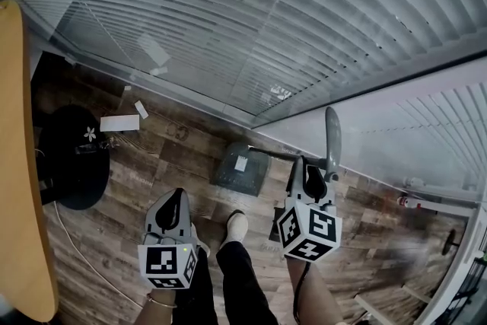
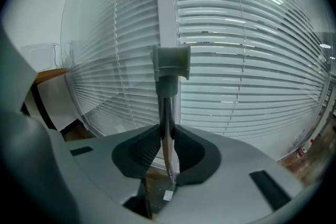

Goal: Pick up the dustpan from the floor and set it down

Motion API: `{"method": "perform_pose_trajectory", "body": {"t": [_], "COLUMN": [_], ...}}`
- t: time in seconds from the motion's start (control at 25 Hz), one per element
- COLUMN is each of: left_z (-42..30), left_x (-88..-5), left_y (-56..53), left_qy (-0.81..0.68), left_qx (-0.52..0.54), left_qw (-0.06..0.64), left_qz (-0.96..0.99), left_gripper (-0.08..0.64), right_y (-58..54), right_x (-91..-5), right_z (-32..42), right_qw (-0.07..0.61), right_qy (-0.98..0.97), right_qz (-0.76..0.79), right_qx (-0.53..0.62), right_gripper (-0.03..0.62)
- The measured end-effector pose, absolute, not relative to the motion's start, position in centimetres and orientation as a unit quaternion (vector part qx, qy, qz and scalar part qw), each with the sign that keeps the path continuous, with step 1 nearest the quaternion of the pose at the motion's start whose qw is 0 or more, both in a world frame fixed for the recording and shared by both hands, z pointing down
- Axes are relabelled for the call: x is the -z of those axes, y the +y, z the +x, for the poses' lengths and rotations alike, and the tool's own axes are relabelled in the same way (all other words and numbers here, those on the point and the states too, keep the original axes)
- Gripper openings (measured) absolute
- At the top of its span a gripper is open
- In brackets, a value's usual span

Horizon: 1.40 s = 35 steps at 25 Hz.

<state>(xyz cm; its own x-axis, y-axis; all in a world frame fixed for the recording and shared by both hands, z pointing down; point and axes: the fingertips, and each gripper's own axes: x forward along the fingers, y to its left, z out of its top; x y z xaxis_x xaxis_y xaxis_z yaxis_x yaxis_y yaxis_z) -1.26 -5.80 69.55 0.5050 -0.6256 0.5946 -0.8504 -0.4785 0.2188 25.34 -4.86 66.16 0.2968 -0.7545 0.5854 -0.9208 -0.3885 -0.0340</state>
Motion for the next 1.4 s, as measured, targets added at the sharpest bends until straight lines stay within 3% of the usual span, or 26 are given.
{"method": "perform_pose_trajectory", "body": {"t": [0.76, 1.4], "left_z": [-1.5, 2.2], "left_x": [-67.1, -48.7], "left_y": [-5.4, -8.6], "left_qy": [-0.44, -0.43], "left_qx": [-0.215, -0.128], "left_qw": [0.233, 0.147], "left_qz": [0.84, 0.881], "left_gripper": [0.015, 0.015], "right_y": [-1.9, -2.5], "right_x": [-63.5, -44.9], "right_z": [23.1, 19.7], "right_qw": [0.153, 0.13], "right_qy": [-0.541, -0.574], "right_qz": [0.787, 0.788], "right_qx": [-0.254, -0.181], "right_gripper": [0.095, 0.095]}}
